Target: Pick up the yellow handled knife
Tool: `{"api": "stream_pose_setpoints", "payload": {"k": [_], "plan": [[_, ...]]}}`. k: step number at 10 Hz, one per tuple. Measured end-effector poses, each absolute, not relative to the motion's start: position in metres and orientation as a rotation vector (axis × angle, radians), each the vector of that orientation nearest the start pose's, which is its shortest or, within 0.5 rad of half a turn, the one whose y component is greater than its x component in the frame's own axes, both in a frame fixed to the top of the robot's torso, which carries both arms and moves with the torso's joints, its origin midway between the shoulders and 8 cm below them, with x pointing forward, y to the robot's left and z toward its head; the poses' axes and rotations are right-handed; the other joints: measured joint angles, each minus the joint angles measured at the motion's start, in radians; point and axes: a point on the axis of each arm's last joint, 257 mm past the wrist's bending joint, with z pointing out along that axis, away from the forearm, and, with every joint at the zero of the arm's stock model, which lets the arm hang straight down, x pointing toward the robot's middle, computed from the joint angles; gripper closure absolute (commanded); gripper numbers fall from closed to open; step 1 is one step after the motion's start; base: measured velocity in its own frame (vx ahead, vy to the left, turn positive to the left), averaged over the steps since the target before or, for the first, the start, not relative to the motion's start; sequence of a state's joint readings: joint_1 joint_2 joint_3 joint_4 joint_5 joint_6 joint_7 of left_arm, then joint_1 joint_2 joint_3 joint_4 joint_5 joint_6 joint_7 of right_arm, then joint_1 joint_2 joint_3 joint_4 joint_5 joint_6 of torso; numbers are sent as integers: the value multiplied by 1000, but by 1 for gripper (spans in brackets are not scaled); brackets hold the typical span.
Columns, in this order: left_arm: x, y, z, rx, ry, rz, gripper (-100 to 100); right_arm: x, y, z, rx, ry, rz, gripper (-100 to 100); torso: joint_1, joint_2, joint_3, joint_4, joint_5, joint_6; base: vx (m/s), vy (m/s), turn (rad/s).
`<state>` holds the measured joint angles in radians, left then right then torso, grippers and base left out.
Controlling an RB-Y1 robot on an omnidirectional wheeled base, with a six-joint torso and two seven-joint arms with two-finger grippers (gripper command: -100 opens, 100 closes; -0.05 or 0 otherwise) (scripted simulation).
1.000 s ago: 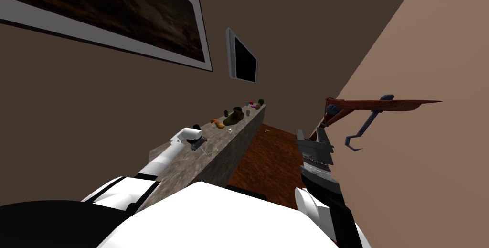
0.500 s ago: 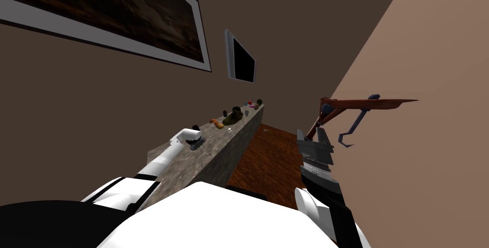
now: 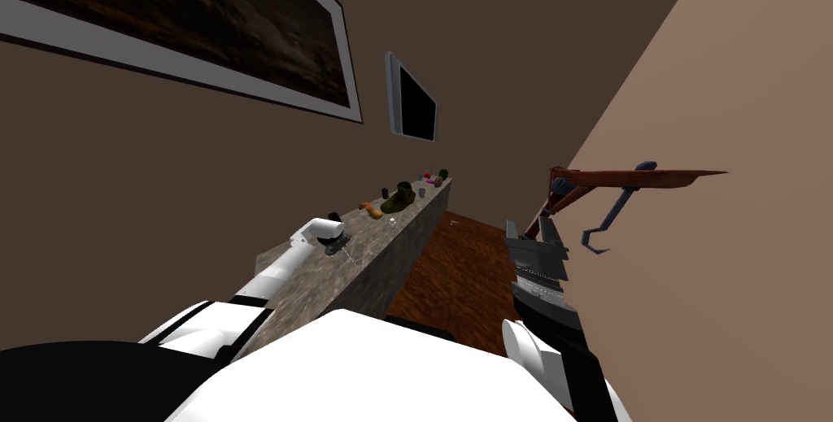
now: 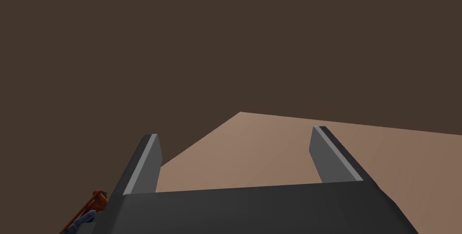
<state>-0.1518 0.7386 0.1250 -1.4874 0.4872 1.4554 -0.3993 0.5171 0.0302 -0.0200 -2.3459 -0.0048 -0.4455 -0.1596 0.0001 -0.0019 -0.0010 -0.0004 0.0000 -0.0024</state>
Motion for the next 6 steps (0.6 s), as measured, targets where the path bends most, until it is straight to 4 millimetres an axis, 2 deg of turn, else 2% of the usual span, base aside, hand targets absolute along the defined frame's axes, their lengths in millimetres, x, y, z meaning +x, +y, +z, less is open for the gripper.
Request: {"api": "stream_pose_setpoints", "payload": {"k": [5,6], "plan": [[388,495,-322,-1601,2279,64,100,336,-290,38,740,537,1425,0,-1,-1,-1,0,0,1,38,-8,77],[388,495,-321,-1601,2280,65,0,336,-290,38,740,537,1425,0,0,0,0,0,0,2,0,0,0]]}}
